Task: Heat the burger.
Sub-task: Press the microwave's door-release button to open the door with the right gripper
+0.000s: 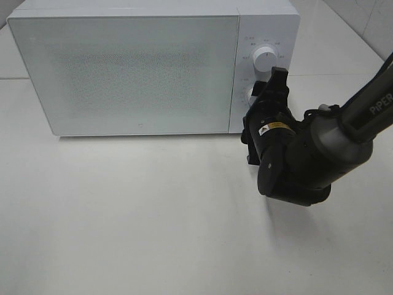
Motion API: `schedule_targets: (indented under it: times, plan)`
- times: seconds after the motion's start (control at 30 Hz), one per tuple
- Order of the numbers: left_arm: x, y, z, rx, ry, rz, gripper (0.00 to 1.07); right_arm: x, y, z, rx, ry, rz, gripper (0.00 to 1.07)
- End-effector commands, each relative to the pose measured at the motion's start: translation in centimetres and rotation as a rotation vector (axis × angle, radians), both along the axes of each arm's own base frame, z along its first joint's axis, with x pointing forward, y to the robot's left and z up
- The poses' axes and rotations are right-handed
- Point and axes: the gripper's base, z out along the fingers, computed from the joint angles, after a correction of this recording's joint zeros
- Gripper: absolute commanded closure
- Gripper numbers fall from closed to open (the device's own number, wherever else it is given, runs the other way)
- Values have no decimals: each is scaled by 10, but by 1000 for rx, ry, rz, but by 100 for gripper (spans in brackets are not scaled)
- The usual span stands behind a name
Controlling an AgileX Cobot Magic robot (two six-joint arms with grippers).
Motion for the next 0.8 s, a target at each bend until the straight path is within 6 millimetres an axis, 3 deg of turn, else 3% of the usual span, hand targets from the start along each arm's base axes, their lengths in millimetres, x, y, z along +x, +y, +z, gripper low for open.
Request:
schedule_targets:
  times: [0.03, 0.33, 0.67, 0.8]
  plan:
    - [-3, 0, 0, -9, -29, 6, 6, -2, 0, 18, -86, -161, 16, 30]
    - [-3, 0, 0, -7, -29, 7, 6, -23, 1, 31, -264, -103, 196, 32]
    - [-3, 0, 0, -7, -29, 7, 6, -54, -7, 52, -696, 118, 507, 32]
    - [-3, 0, 0, -7, -29, 7, 6, -65, -13, 64, -953, 210, 747, 32]
